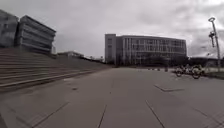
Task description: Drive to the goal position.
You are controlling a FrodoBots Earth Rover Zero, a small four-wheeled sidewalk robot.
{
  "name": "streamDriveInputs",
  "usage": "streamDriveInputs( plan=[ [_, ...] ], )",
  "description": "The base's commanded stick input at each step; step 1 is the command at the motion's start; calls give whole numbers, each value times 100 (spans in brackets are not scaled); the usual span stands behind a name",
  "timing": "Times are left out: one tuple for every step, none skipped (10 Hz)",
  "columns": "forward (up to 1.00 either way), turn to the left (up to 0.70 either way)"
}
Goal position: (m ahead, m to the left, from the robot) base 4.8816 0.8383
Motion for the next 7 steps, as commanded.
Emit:
streamDriveInputs(
  plan=[
    [70, 0],
    [70, 0],
    [70, 0],
    [70, 0],
    [70, 0],
    [70, 0],
    [70, 0]
  ],
)
